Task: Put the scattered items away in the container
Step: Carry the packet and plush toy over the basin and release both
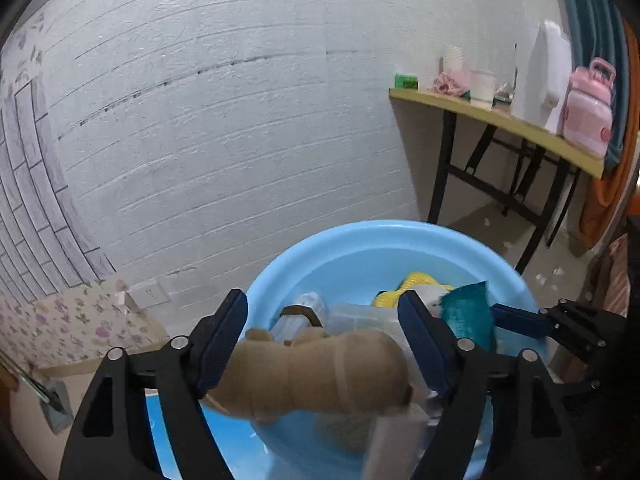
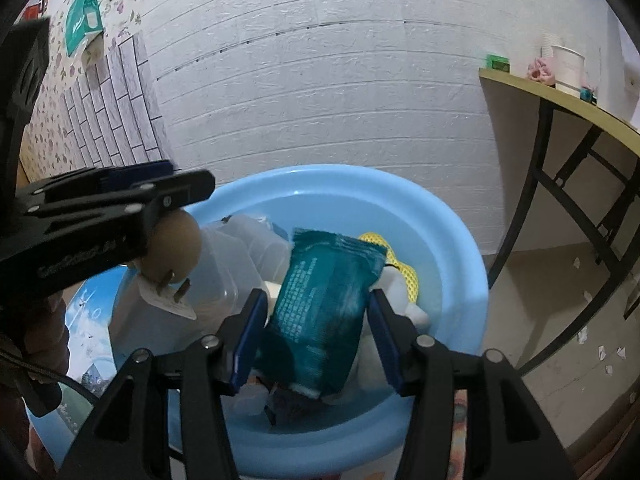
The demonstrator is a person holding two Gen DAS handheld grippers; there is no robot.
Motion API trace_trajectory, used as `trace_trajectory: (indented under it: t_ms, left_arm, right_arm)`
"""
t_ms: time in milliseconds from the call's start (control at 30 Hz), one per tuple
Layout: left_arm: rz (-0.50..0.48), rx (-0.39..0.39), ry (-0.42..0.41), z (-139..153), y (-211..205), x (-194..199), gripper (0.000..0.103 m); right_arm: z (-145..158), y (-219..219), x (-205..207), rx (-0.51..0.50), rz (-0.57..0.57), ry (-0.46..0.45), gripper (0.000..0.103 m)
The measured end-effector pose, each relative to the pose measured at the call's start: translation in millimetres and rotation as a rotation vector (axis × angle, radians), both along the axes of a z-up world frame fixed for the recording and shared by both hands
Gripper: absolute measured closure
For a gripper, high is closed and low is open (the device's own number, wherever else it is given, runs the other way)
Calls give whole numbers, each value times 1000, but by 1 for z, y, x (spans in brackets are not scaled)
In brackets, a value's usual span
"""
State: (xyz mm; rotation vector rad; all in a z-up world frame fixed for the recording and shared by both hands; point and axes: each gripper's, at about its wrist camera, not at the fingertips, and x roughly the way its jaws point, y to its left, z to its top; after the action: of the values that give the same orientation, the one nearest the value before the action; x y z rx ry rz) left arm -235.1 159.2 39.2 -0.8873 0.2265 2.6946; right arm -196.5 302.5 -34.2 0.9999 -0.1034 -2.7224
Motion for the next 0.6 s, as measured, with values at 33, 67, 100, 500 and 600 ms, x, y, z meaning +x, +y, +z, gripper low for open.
trace_trajectory:
  t_ms: [33,67,100,500,600]
  left_arm:
    - [0,-5,3,2,-1,4,25]
    - [0,-11,8,4,-1,9,25]
    - [-1,-14,12,6,-1,13,25]
    - [41,2,39,37,-28,82,6]
    - [67,-20,43,42,-35,100,6]
  right_arm:
    - [3,1,3,3,-6,7,50]
    - [6,1,5,7,-11,12,48]
    - [11,1,8,13,-20,21,47]
    - [48,-6,50,37,-50,25,37]
    - [55,-13,62,40,-53,20,36]
